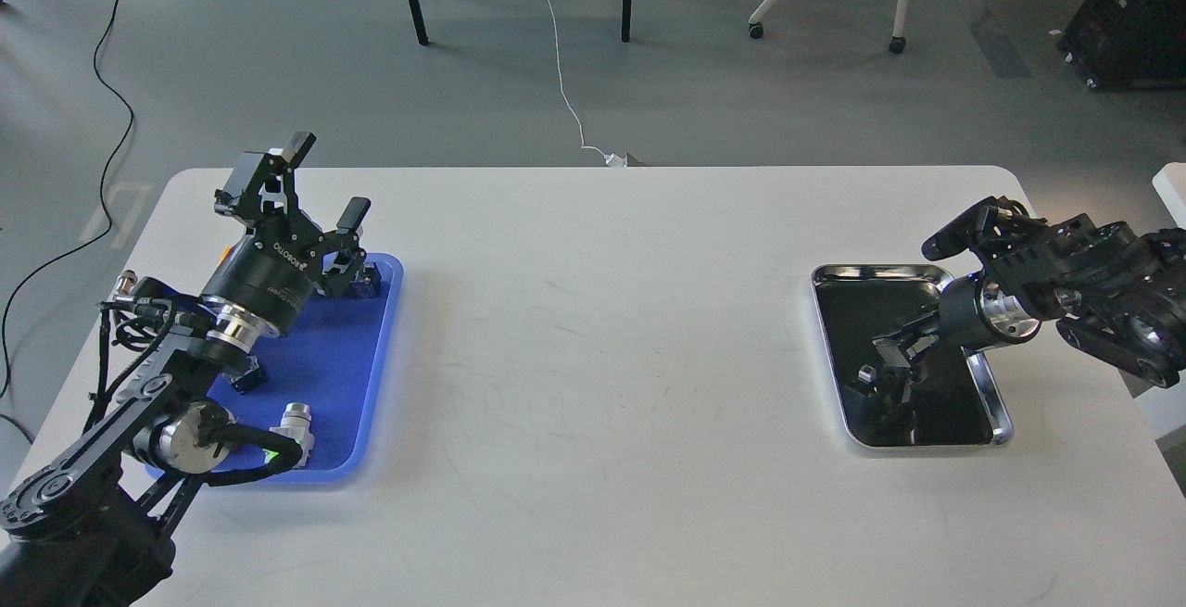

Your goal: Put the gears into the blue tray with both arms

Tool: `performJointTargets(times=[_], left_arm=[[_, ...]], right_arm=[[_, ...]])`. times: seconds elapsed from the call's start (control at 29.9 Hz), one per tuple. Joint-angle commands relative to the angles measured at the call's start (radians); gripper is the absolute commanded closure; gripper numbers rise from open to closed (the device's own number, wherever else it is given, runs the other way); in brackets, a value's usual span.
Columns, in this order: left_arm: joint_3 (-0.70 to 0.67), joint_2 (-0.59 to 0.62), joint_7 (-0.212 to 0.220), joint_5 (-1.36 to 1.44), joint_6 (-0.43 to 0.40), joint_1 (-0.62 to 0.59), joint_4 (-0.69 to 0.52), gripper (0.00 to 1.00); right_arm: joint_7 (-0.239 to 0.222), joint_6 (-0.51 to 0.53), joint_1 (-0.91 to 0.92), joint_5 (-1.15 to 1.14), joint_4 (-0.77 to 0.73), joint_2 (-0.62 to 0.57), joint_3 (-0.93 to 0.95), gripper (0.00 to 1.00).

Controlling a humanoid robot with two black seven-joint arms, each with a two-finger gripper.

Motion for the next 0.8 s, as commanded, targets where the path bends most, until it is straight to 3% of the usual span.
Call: performJointTargets(times=[0.0, 0.17, 0.27, 0.5, 0.77], left_arm=[[0.0, 0.001, 0.0, 0.0, 0.0, 0.0, 0.0, 0.01], [0.0, 0.002, 0.0, 0.0, 0.0, 0.0, 0.0, 0.01], [0.002, 0.002, 0.0, 0.0, 0.0, 0.0, 0.0, 0.01], [0.002, 0.002, 0.0, 0.0, 0.0, 0.0, -0.009, 0.01], [0.002, 0.005, 0.0, 0.0, 0.0, -0.003, -0.012, 0.01]], right_arm=[[-0.001, 0.0, -0.002, -0.001, -0.011, 0.0, -0.002, 0.68], [-0.001, 0.002, -0.012, -0.001, -0.011, 0.0, -0.001, 0.8], [-0.001, 0.002, -0.012, 0.001, -0.009, -0.001, 0.002, 0.82], [-0.001, 0.002, 0.01, 0.016, 0.014, -0.01, 0.008, 0.82], [-0.001, 0.01, 0.191, 0.045, 0.126, -0.035, 0.007, 0.82]])
